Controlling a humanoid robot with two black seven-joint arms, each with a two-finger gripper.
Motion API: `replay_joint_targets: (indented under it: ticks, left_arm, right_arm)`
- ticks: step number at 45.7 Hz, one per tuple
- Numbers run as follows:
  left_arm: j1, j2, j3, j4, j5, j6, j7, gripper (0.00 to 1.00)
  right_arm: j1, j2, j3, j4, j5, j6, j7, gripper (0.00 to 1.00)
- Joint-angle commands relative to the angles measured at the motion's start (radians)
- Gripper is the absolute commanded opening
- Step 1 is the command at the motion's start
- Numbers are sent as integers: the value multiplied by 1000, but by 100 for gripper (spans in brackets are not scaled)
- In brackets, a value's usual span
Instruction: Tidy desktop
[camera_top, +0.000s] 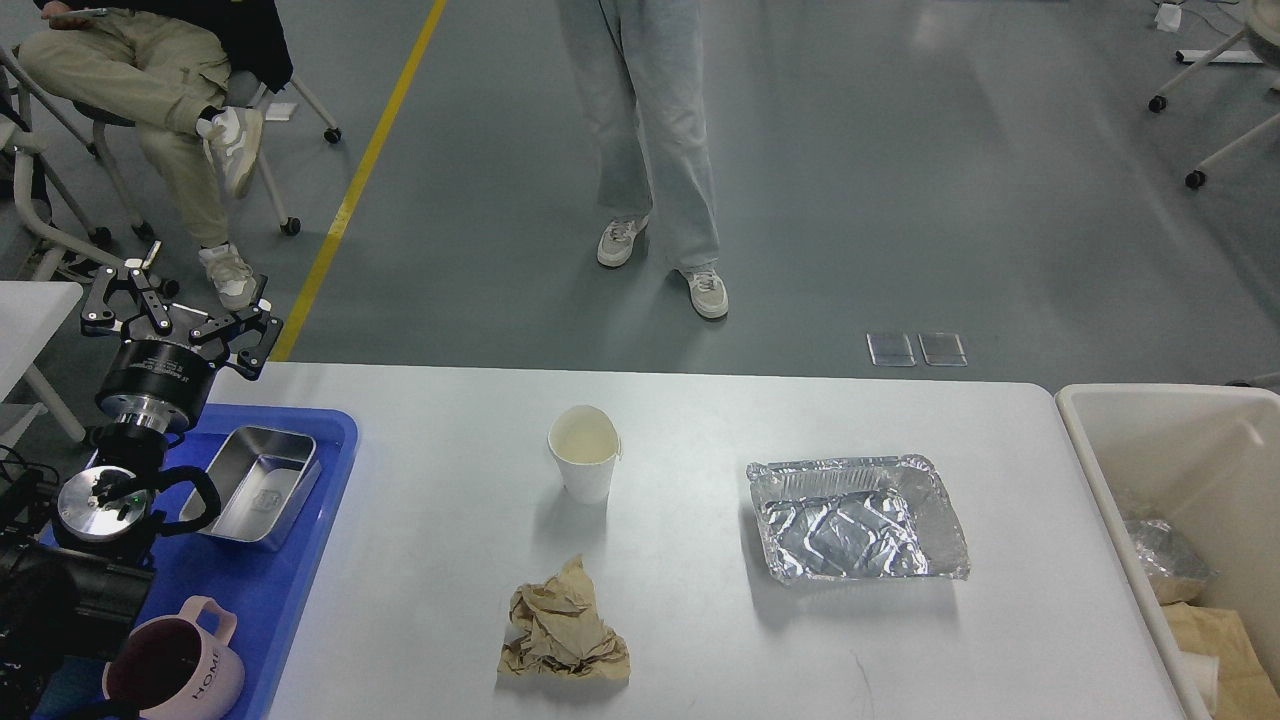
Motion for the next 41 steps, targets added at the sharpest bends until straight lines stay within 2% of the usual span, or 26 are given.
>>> replay_joint_targets:
  ticks: [1,7,15,23,31,41]
  left_arm:
    - [10,0,-1,-17,0,0,0,97]
    - [17,0,-3,-21,0,0,0,97]
    - [30,3,-3,-21,0,0,0,97]
    - [31,11,-1,-21,0,0,0,97]
    - [34,25,-3,-21,0,2,0,97]
    - [49,45,-3,-21,2,0,0,97]
  right_arm:
    - [-6,-3,1,3,-24,14,0,100]
    - [-15,24,0,-5,-35,18,-1,100]
    - [-41,170,-19,-57,-125,12,-4,100]
    - [-104,394,-25,-183,-204,-2,-9,100]
    - [-150,639,-72,-368,-329,-63,-7,100]
    - [-142,828,-178,-496,-389,-135,-4,100]
